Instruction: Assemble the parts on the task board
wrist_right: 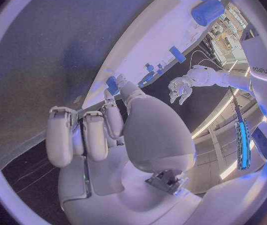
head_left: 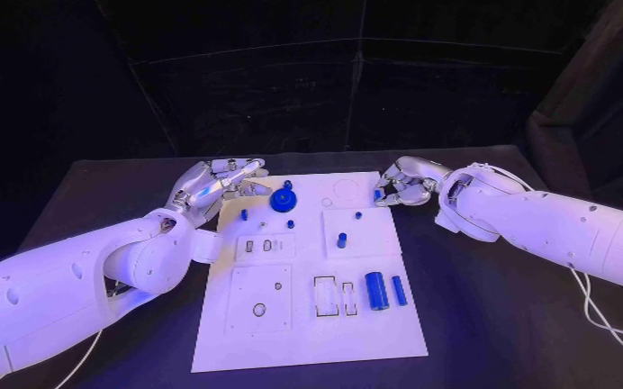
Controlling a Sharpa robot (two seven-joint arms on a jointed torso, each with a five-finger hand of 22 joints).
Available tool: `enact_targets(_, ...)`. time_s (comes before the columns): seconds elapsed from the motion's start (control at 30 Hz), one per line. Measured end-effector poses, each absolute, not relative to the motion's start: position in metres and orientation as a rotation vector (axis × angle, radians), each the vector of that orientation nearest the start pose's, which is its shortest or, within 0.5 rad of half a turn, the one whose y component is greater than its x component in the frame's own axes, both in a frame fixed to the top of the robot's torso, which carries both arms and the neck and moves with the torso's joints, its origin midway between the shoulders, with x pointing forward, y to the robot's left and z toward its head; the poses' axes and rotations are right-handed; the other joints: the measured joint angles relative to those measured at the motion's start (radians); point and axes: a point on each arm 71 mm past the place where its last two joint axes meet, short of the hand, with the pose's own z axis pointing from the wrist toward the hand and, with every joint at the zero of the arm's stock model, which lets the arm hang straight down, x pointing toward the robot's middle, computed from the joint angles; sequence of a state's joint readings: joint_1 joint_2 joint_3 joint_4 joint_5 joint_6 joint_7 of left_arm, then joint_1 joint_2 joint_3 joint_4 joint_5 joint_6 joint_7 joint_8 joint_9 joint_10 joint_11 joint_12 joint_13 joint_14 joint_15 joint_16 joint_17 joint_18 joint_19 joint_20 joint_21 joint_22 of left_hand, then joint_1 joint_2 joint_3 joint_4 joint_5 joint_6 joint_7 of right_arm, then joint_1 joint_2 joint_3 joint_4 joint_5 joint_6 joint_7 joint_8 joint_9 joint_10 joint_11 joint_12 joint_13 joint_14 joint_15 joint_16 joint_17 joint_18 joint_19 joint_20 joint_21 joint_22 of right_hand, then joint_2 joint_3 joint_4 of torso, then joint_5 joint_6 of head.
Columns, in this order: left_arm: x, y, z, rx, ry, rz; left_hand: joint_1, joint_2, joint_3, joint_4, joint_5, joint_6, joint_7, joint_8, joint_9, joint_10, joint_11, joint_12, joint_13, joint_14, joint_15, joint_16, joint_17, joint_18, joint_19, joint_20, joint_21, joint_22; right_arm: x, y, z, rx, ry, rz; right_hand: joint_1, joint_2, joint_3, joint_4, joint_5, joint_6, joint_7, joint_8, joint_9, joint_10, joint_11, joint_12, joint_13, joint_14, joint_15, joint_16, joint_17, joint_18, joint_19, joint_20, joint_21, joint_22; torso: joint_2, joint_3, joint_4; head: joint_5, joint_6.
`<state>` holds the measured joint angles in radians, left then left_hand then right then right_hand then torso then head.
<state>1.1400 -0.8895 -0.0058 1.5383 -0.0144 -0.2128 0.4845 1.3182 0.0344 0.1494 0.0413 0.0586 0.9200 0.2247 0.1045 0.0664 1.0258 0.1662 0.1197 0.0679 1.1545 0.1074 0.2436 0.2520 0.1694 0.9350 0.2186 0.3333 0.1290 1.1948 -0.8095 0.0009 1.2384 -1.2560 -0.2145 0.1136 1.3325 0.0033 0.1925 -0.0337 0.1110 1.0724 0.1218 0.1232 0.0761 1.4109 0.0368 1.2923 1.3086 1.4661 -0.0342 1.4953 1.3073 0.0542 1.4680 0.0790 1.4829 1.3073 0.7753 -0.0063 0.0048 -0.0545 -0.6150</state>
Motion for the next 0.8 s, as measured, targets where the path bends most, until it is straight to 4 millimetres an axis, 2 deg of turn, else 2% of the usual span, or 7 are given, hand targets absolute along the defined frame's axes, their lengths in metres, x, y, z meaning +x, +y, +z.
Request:
enact_targets(0.07,0.479,0.224,-0.186,-1.084,1.366,-1.662,0.000,0.000,0.000,0.000,0.000,0.000,0.000,0.000,0.000,0.000,0.000,0.000,0.000,0.000,0.000,0.000,0.000,0.000,0.000,0.000,0.000,0.000,0.532,-0.265,-0.191,0.006,1.710,0.696,0.003,0.007,0.017,-0.004,-0.009,0.007,0.001,0.011,0.000,0.002,-0.008,0.006,0.001,0.002,-0.005,0.000,0.000,0.000,-0.001,-0.005,0.000,0.000,0.000,0.0002,0.0000,-0.001,-0.001)
enact_targets(0.23,0.479,0.224,-0.186,-1.085,1.366,-1.662,0.000,0.000,0.000,0.000,0.000,0.000,0.000,0.000,0.000,0.000,0.000,0.000,0.000,0.000,0.000,0.000,0.000,0.000,0.000,0.000,0.000,0.000,0.532,-0.264,-0.188,0.020,1.669,0.698,0.000,0.017,0.038,-0.012,-0.012,0.008,0.002,0.013,0.000,0.009,-0.016,0.013,0.002,-0.001,-0.013,0.005,0.000,0.000,-0.001,-0.016,0.000,0.000,0.000,0.0004,0.0000,-0.004,-0.002)
enact_targets(0.5,0.478,0.227,-0.186,-1.086,1.366,-1.658,0.000,0.000,0.000,0.000,0.000,0.000,0.000,0.000,0.000,0.000,0.000,0.000,0.000,0.000,0.000,0.000,0.000,0.000,0.000,0.000,0.000,0.000,0.527,-0.259,-0.180,0.059,1.581,0.709,-0.013,0.030,0.047,-0.015,0.029,0.008,0.002,0.013,0.000,0.013,-0.019,0.013,0.001,0.002,-0.016,0.005,0.001,0.000,-0.003,-0.021,0.000,0.000,-0.001,-0.0001,0.0000,-0.004,-0.002)
enact_targets(0.63,0.478,0.229,-0.186,-1.087,1.365,-1.653,0.000,0.000,0.000,0.000,0.000,0.000,0.000,0.000,0.000,0.000,0.000,0.000,0.000,0.000,0.000,0.000,0.000,0.000,0.000,0.000,0.000,0.000,0.518,-0.243,-0.174,0.067,1.560,0.746,-0.017,0.035,0.052,-0.020,0.034,0.008,0.002,0.013,0.000,0.013,-0.019,0.013,0.000,0.002,-0.016,0.005,0.001,0.000,-0.003,-0.021,0.000,0.000,-0.002,-0.0011,0.0001,0.002,-0.002)
enact_targets(0.8,0.479,0.231,-0.186,-1.089,1.364,-1.648,0.000,0.000,0.000,0.000,0.000,0.000,0.000,0.000,0.000,0.000,0.000,0.000,0.000,0.000,0.000,0.000,0.000,0.000,0.000,0.000,0.000,0.000,0.505,-0.204,-0.169,0.069,1.565,0.800,-0.018,0.036,0.052,-0.020,0.037,0.008,0.002,0.013,0.000,0.013,-0.019,0.013,0.000,0.002,-0.016,0.005,0.001,0.000,-0.003,-0.021,0.000,0.000,-0.008,-0.0037,0.0012,0.009,-0.006)
